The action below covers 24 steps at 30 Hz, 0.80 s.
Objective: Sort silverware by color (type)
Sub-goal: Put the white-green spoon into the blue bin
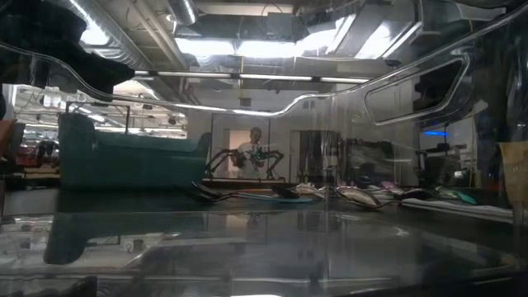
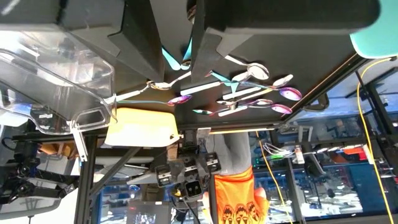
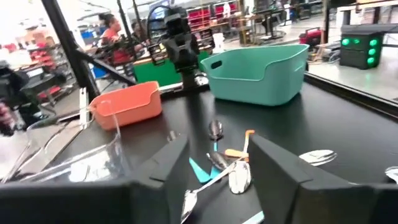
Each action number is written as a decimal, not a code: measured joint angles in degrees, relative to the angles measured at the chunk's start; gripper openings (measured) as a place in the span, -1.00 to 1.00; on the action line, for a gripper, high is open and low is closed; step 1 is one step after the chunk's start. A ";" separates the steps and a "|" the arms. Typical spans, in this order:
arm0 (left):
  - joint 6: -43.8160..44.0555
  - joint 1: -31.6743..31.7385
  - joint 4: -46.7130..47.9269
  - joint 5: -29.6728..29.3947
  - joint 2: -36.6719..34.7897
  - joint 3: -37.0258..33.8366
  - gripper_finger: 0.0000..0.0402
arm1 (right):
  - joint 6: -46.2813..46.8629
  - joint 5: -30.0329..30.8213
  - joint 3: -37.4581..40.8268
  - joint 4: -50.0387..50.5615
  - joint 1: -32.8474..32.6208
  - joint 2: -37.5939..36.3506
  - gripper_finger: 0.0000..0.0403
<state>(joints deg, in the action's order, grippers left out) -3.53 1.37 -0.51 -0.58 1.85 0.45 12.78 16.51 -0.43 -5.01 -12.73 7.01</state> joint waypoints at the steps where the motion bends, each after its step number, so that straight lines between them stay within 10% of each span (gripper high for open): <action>1: 0.00 0.00 0.00 0.00 0.02 0.00 -0.62 | 0.21 0.71 0.00 -0.18 0.00 0.00 -0.11; 10: -0.02 0.00 -0.07 -0.57 0.02 0.00 -0.62 | -0.28 7.04 -0.46 -7.36 0.00 -0.01 0.35; 24: -0.04 0.00 -0.35 -2.10 0.00 -0.02 -0.62 | -4.92 16.88 -16.70 5.02 0.02 8.40 0.31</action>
<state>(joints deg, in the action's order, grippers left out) -3.57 1.37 -0.86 -2.68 1.85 0.43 7.86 33.39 -17.12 0.00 -12.71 15.41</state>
